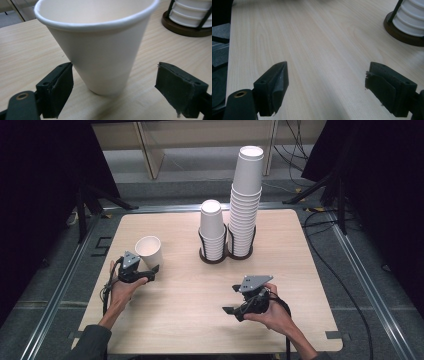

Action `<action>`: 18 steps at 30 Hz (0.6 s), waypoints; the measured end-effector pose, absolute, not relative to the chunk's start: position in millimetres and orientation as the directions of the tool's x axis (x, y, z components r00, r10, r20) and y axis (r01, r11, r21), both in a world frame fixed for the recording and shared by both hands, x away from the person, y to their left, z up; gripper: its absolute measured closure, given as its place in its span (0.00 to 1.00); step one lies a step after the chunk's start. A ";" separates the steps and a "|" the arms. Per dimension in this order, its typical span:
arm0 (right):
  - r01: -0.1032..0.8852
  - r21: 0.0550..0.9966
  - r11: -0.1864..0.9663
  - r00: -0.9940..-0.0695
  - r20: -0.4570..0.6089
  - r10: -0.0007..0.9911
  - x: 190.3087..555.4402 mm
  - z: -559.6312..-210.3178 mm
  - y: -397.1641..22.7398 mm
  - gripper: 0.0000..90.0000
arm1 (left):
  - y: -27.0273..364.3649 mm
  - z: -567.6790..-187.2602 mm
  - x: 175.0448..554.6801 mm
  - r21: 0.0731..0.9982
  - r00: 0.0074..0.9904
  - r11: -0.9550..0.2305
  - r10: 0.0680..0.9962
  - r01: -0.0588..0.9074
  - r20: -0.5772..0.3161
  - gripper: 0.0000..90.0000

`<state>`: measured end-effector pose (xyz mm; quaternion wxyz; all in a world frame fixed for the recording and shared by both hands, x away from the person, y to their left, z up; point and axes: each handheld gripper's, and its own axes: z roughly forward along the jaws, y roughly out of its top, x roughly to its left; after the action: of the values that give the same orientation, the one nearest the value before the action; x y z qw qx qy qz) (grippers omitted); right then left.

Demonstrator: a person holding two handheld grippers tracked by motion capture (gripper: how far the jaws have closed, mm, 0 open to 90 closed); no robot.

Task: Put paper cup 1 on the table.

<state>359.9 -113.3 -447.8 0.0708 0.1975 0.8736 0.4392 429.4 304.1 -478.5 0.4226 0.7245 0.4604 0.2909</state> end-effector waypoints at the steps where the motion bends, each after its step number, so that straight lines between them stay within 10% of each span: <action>1: 0.283 0.795 0.536 -0.912 0.050 0.407 359.9 -447.8 -113.3 0.20 | 304.1 -478.5 429.4 0.880 0.407 -0.219 0.913 0.421 0.032 0.16; 18: 0.296 0.805 0.514 -0.902 0.060 0.427 361.5 -445.7 -118.0 0.20 | 287.1 -455.6 369.8 0.913 0.448 -0.202 0.894 0.355 0.024 0.16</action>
<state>361.5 -118.0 -445.7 0.0730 0.2084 0.8671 0.4466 369.8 287.1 -455.6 0.4577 0.7173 0.4352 0.2944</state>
